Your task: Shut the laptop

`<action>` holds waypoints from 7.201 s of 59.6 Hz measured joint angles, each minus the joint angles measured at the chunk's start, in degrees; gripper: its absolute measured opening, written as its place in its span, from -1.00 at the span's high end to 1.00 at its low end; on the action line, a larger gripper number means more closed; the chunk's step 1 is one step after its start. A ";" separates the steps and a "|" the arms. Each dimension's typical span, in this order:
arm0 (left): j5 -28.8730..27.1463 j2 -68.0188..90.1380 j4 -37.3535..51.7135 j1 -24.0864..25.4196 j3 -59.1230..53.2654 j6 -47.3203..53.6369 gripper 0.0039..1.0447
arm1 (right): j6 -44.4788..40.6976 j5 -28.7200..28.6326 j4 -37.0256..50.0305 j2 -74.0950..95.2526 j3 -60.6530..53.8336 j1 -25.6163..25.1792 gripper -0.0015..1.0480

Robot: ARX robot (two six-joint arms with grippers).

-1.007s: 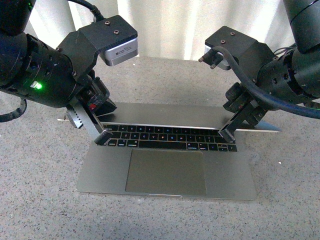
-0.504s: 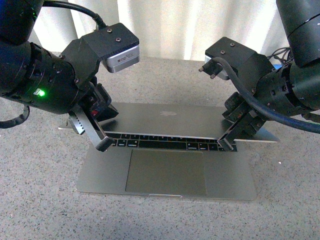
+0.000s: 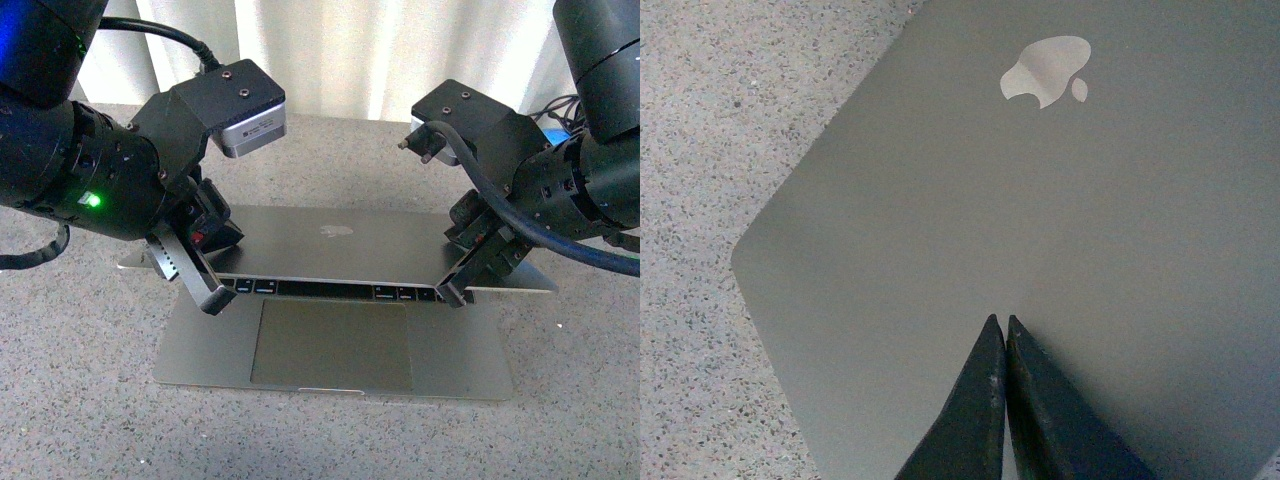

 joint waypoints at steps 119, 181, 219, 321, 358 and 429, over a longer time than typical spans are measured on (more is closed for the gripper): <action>0.50 5.97 6.25 -2.62 -3.85 -2.84 0.94 | 3.45 -1.92 4.94 3.13 -4.59 -0.79 0.98; 1.73 10.05 9.03 -2.16 -4.37 -3.52 0.94 | 3.48 -1.86 5.75 6.45 -4.70 -0.13 0.98; 2.64 12.44 10.73 -1.95 -4.46 -4.26 0.94 | 3.48 -1.92 6.05 7.13 -4.70 0.13 0.98; -13.84 -16.57 55.01 18.40 -21.18 -39.17 0.16 | 25.20 13.14 35.34 -19.26 -15.19 -11.89 -0.08; -13.62 -37.33 56.83 18.47 -43.71 -34.82 0.94 | 26.36 7.32 56.00 -39.76 -43.30 -18.49 0.98; -13.62 -86.88 15.41 18.47 -49.18 -34.77 0.94 | 26.75 7.19 14.43 -90.58 -49.79 -18.47 0.98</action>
